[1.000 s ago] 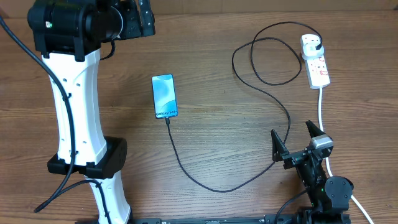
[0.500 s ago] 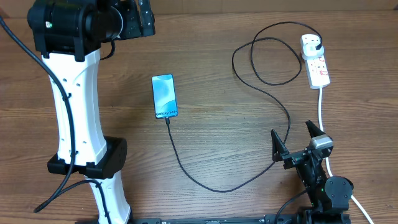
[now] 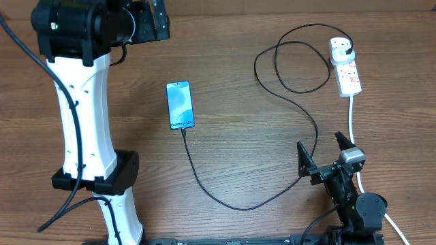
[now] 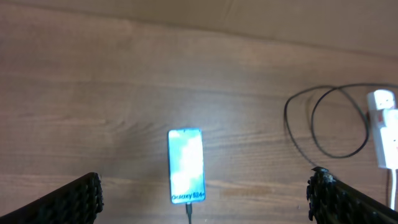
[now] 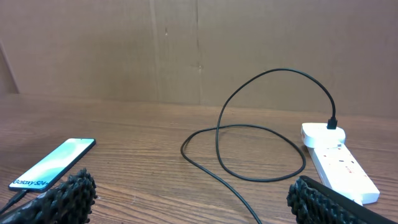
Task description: Plug charger to phone and switch on socket
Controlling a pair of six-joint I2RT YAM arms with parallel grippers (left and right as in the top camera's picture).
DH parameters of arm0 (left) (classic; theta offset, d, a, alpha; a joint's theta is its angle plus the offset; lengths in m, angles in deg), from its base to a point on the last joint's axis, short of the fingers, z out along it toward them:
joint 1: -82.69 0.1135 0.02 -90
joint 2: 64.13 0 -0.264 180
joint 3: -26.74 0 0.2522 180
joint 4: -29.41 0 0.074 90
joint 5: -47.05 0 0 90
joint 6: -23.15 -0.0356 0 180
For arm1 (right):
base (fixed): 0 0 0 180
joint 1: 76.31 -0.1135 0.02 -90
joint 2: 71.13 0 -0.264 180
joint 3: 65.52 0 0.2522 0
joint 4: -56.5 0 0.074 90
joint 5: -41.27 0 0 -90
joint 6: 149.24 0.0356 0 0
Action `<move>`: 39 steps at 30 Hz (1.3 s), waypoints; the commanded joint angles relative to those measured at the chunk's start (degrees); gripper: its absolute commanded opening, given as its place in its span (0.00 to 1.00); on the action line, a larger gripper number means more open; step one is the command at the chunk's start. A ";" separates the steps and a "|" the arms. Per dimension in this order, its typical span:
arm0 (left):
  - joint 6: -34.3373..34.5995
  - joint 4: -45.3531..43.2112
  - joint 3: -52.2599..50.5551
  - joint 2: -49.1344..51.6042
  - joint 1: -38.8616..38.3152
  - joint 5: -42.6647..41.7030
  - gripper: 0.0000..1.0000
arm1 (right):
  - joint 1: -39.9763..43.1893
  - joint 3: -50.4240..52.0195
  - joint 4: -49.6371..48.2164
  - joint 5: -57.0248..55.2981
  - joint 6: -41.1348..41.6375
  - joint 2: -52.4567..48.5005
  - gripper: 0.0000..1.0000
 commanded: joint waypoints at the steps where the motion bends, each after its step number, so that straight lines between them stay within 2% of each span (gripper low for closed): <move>1: -0.61 -0.44 -5.46 -3.21 -0.15 0.42 1.00 | -0.26 0.59 -0.44 -0.57 -0.09 0.68 1.00; 6: -0.59 -5.44 -19.06 -11.28 -0.11 1.09 1.00 | -0.26 0.59 -0.44 -0.57 -0.09 0.68 1.00; 15: -0.59 -27.04 -53.40 -32.15 -0.04 1.09 1.00 | -0.26 0.59 -0.44 -0.57 -0.09 0.68 1.00; 21: -0.61 -35.58 -72.67 -44.92 0.48 1.27 1.00 | -0.26 0.59 -0.44 -0.57 -0.09 0.68 1.00; 32: -0.81 -57.02 -109.61 -70.79 5.38 3.10 1.00 | -0.26 0.59 -0.44 -0.57 -0.09 0.68 1.00; 39: -8.59 -77.31 -132.63 -89.09 5.46 2.58 1.00 | -0.26 0.59 -0.44 -0.57 -0.09 0.68 1.00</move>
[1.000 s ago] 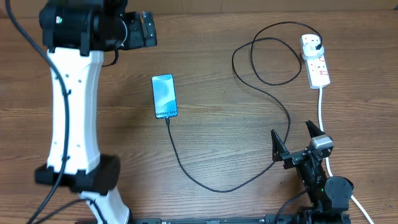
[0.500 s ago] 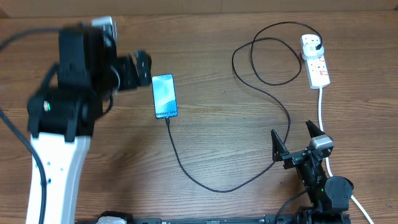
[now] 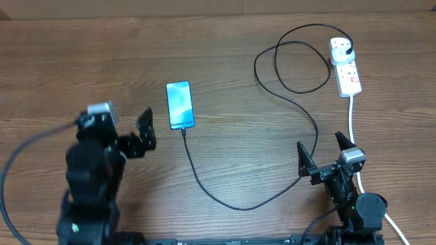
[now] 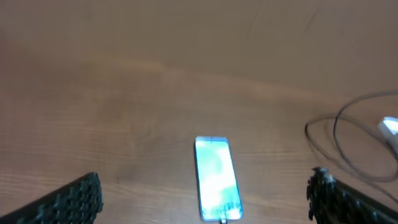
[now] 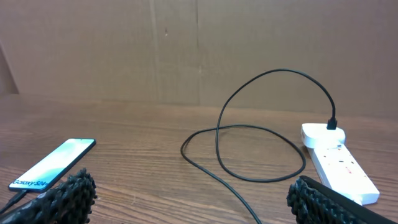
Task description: Plug charger to phone and switch on socket
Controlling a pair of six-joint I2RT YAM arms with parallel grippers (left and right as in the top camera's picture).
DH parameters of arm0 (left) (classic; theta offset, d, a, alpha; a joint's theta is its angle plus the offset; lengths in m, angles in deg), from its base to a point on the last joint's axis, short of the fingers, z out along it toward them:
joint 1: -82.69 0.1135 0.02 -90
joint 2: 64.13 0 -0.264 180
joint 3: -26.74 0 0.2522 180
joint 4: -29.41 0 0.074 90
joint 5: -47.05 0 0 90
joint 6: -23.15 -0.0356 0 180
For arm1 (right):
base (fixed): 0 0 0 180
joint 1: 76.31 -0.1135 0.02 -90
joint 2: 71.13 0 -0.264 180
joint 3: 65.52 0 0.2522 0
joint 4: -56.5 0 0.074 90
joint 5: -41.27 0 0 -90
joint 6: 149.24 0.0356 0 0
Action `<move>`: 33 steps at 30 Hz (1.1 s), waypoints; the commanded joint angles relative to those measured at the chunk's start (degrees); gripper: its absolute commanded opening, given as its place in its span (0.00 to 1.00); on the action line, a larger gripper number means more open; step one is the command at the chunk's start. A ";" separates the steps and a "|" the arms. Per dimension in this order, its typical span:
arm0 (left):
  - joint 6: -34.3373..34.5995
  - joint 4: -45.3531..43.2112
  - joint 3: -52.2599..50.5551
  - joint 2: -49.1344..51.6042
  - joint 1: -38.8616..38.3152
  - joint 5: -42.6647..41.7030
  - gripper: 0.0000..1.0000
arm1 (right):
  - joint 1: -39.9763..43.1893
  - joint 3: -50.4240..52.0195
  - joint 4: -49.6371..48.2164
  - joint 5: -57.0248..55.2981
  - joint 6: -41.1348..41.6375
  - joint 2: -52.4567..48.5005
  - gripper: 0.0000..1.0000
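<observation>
The phone point(image 3: 180, 104) lies screen-up and lit on the wooden table point(image 3: 225, 136). The black charger cable point(image 3: 238, 206) is in its lower end. The cable curves right, loops, and ends in a plug on the white power strip point(image 3: 346, 68) at the far right. The switch's state cannot be read. My left gripper point(image 3: 119, 126) is open, just left of the phone, holding nothing. In the left wrist view the phone point(image 4: 217, 179) lies ahead between the open fingers point(image 4: 68, 202). My right gripper point(image 3: 323, 153) is open and empty near the front right, beside the cable.
The strip's white lead point(image 3: 352, 119) runs down the right side past my right arm. A cardboard wall point(image 5: 199, 50) stands behind the table. In the right wrist view the cable loop point(image 5: 249, 149) lies between the phone point(image 5: 53, 163) and the power strip point(image 5: 339, 162).
My left arm stood raised over the far left of the table, and now sits low at the front left, gripper open beside the phone. The right arm, phone and cable are unchanged.
</observation>
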 commanded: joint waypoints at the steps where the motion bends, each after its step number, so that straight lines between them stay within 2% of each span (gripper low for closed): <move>1: -5.88 -7.17 -11.56 -8.83 0.52 0.04 1.00 | -0.26 0.59 -0.35 -0.57 -0.04 0.68 1.00; 6: -14.08 -16.98 -25.44 -19.82 0.52 -4.39 1.00 | -0.26 0.59 -0.35 -0.57 -0.04 0.68 1.00; 9: -17.49 -20.02 -31.12 -24.61 0.52 -5.68 0.99 | -0.26 0.59 -0.35 -0.59 -0.04 0.68 1.00; 13: -18.71 -21.77 -37.83 -30.25 0.55 -5.16 1.00 | -0.26 0.59 -0.35 -0.59 -0.04 0.68 1.00; 21: -22.12 -20.02 -41.07 -34.60 0.96 -4.39 0.99 | -0.26 0.59 -0.35 -0.57 -0.04 0.68 1.00; 33: -22.08 -20.06 -41.05 -37.24 0.94 -4.74 1.00 | -0.26 0.59 -0.35 -0.57 -0.04 0.68 1.00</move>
